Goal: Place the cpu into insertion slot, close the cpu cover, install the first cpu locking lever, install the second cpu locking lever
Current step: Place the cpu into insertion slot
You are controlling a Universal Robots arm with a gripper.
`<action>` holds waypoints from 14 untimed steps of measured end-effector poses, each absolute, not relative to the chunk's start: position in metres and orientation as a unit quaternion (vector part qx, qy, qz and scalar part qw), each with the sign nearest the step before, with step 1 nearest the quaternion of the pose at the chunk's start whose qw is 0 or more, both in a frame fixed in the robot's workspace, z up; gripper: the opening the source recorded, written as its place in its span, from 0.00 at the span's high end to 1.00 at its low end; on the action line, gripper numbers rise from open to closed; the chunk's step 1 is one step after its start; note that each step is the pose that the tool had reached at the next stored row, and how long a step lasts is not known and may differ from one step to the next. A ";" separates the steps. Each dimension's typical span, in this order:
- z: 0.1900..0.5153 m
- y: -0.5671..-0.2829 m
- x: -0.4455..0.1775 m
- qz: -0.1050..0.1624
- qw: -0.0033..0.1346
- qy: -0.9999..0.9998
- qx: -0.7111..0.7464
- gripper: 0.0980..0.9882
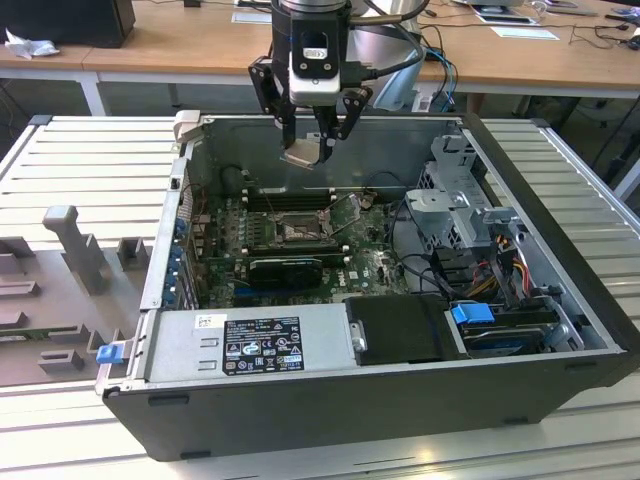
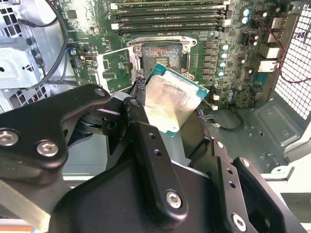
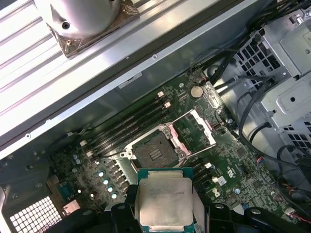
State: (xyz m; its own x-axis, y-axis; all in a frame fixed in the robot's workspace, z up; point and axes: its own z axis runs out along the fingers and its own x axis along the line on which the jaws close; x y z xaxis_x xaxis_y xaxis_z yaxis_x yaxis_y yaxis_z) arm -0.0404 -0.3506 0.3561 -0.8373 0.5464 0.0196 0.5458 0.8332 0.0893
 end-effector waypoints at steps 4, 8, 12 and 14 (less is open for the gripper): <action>0.355 -0.351 -0.040 0.045 0.006 0.943 0.330 0.52; 0.354 -0.351 -0.041 0.045 0.007 0.933 0.356 0.52; 0.351 -0.351 -0.041 0.045 0.007 0.930 0.365 0.52; 0.351 -0.351 -0.042 0.045 0.008 0.925 0.377 0.52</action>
